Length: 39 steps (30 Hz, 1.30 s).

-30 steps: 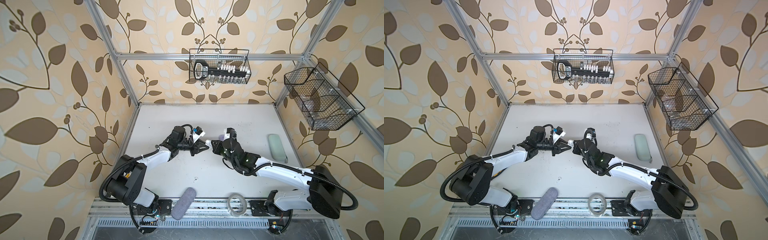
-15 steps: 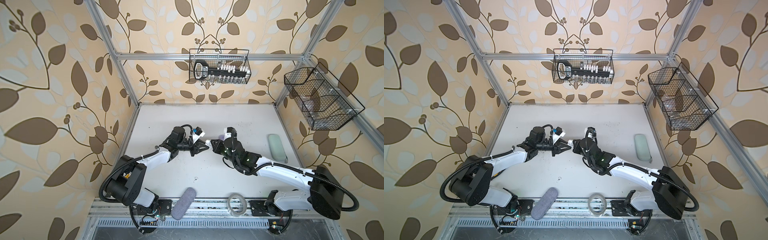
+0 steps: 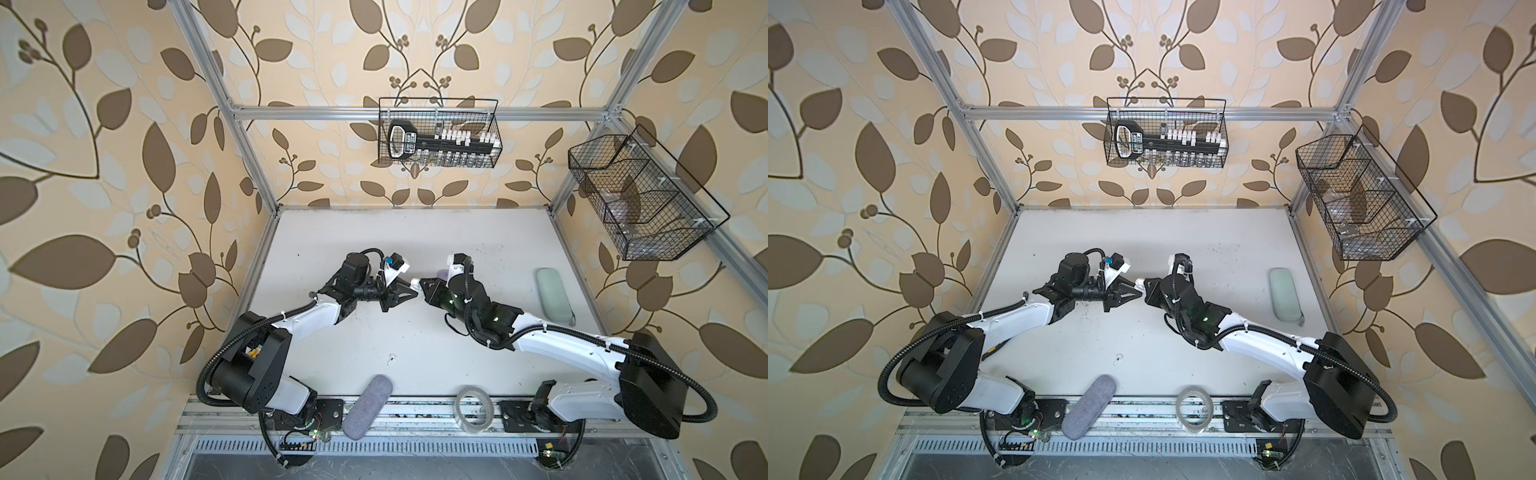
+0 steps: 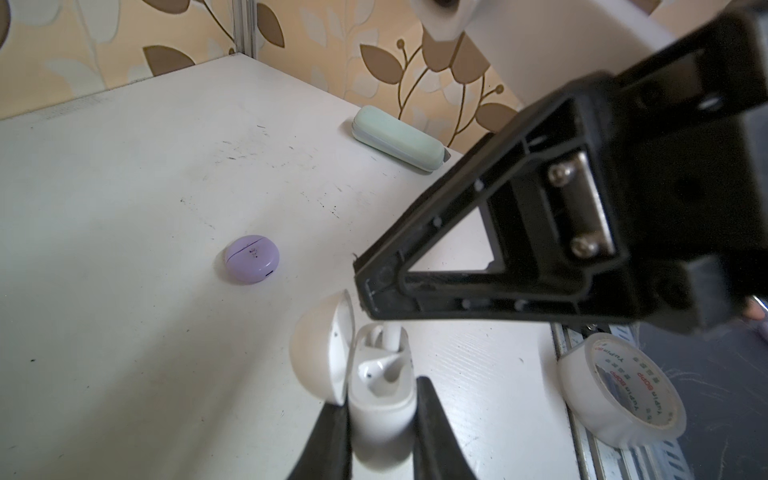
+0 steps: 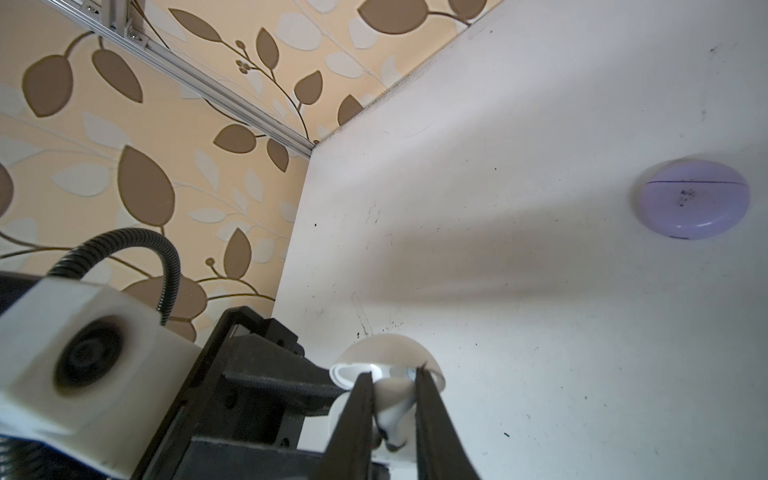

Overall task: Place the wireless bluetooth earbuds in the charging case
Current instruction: 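Press the white earbud down into the case slot with the right gripper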

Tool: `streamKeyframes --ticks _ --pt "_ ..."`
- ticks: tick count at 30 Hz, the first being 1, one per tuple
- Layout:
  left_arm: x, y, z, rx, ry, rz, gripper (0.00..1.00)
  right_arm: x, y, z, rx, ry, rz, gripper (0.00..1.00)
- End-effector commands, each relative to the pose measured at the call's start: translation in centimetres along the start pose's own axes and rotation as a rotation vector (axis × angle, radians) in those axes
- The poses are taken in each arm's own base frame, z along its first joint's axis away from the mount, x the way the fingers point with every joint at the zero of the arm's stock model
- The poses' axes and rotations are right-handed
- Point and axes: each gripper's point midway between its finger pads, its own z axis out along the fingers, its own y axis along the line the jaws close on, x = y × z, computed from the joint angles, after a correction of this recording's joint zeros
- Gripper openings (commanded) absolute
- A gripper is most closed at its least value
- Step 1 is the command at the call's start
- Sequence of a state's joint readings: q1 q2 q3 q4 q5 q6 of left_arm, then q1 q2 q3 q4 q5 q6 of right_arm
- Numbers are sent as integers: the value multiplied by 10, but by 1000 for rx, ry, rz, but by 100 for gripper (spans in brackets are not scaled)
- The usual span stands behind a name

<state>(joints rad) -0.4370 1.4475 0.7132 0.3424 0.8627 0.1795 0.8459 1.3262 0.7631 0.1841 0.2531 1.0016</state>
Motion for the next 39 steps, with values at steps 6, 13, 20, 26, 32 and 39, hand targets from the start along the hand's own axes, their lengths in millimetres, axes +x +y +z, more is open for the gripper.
streamKeyframes --ticks 6,13,20,26,32,39 --pt "-19 -2 -10 -26 -55 77 8 7 5 3 -5 22 9 18" --pt "-21 -2 -10 -27 -56 77 8 13 0 3 11 39 1 18" --pt "-20 -2 -10 -27 -55 78 9 17 -4 3 24 55 -5 18" --pt "-20 -3 -10 -24 -55 81 9 24 -10 4 55 75 -17 18" --pt "-21 -3 -10 -24 -56 83 9 27 -14 3 73 77 -26 18" --pt "-20 -4 -11 -25 -55 90 9 26 -15 0 91 69 -42 24"
